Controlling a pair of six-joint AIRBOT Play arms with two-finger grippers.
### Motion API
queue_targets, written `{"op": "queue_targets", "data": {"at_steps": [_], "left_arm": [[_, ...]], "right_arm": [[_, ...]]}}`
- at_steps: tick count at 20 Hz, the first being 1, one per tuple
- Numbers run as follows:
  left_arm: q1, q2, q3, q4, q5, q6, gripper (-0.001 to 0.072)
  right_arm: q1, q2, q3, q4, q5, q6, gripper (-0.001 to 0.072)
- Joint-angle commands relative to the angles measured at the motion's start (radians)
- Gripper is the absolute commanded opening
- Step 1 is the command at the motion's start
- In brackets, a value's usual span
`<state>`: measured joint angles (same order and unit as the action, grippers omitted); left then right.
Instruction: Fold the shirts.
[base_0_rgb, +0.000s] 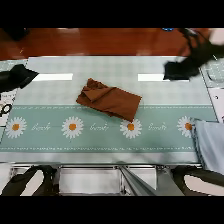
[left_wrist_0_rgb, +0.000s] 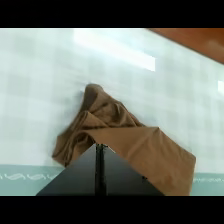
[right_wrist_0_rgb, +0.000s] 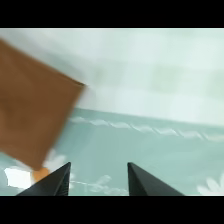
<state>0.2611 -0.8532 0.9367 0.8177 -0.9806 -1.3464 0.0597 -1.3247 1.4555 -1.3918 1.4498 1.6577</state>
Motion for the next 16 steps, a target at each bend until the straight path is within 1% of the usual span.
{"op": "queue_targets", "data": {"at_steps": [1,2,3,4,5,6,7,10,12,13,16], "left_arm": [[-0.051,0.035,-0.083,-0.007,-0.03,0.001,0.0015],[-0.079,0.035,-0.123,-0.007,-0.029,0.001,0.0015],[-0.108,0.035,-0.165,-0.007,-0.018,0.001,0.0015],[-0.135,0.035,-0.203,-0.007,0.005,0.0,0.0015],[-0.163,0.034,-0.241,-0.007,0.031,0.0,0.0015],[-0.185,0.03,-0.268,-0.007,0.052,-0.001,0.0015],[-0.205,0.027,-0.293,-0.007,0.073,-0.001,0.0015],[-0.224,0.007,-0.319,-0.007,0.091,0.0,0.0015],[-0.223,-0.004,-0.319,-0.007,0.11,0.0,0.0015],[-0.223,-0.008,-0.319,-0.007,0.124,0.0,0.0015],[-0.223,-0.012,-0.319,-0.007,0.144,0.0,0.0015]], "right_arm": [[-0.122,0.268,-0.517,-0.027,-0.3,0.075,0.0416],[-0.158,0.297,-0.65,0.066,-0.384,0.068,0.0416],[-0.187,0.3,-0.745,0.185,-0.445,0.029,0.0416],[-0.208,0.287,-0.821,0.319,-0.509,-0.04,0.0415],[-0.21,0.264,-0.862,0.409,-0.557,-0.094,0.0414],[-0.204,0.225,-0.873,0.458,-0.574,-0.104,0.0414],[-0.194,0.182,-0.871,0.51,-0.579,-0.123,0.0414],[-0.151,0.027,-0.835,0.753,-0.55,-0.291,0.0414],[-0.11,-0.065,-0.787,0.872,-0.524,-0.373,0.0414],[-0.083,-0.103,-0.758,0.905,-0.516,-0.396,0.0414],[-0.002,-0.196,-0.661,0.922,-0.511,-0.399,0.0414]]}}
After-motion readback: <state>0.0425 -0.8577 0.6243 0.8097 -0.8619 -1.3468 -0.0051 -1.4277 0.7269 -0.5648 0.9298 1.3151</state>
